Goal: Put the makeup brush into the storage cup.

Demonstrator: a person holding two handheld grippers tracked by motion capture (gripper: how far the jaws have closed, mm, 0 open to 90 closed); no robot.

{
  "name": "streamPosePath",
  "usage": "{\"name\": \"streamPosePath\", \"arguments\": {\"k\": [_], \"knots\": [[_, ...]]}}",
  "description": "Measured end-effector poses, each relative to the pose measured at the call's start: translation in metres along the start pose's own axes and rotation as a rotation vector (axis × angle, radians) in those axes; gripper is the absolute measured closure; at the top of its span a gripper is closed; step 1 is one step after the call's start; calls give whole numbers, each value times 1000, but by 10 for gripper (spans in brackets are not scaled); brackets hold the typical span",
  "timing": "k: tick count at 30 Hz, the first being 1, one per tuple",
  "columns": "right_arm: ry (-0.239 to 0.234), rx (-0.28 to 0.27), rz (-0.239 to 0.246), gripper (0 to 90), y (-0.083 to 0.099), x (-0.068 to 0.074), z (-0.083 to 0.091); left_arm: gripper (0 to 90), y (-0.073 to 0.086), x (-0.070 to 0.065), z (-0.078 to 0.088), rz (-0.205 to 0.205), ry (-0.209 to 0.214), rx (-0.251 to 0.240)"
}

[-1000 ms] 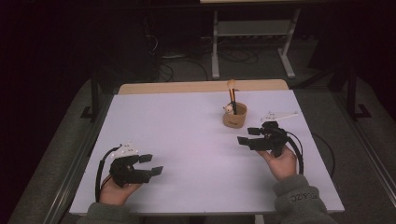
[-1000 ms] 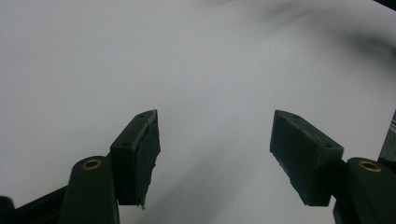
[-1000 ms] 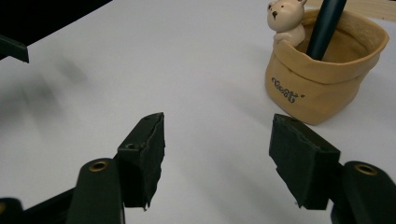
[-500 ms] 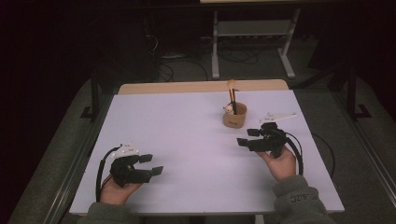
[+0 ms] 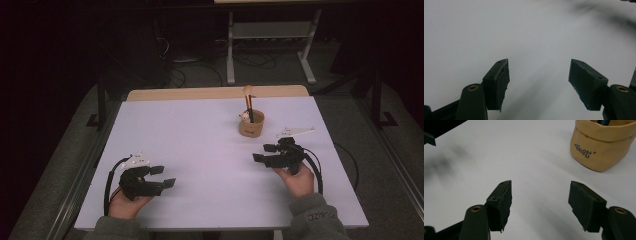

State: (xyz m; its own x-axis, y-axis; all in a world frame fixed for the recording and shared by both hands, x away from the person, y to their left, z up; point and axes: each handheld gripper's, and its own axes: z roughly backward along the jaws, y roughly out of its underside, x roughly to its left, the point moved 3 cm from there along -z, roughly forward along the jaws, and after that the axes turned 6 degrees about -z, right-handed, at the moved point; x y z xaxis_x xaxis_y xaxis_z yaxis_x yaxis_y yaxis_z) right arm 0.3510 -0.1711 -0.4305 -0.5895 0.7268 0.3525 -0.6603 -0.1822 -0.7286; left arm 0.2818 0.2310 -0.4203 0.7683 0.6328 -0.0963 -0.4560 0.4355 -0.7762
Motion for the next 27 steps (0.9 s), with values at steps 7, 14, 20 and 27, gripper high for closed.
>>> {"name": "streamPosePath", "arguments": {"k": [7,14,20,27], "knots": [[-4,-9,4,330,4,4,5,325,1,0,-1,-6,-1,6],[-6,1,24,308,13,10,9,324,1,0,-1,-9,-4,7],[-1,3,18,286,23,11,17,322,2,-1,-1,-6,-2,8],[0,1,8,262,33,10,21,320,3,-1,-2,-11,-2,13]]}}
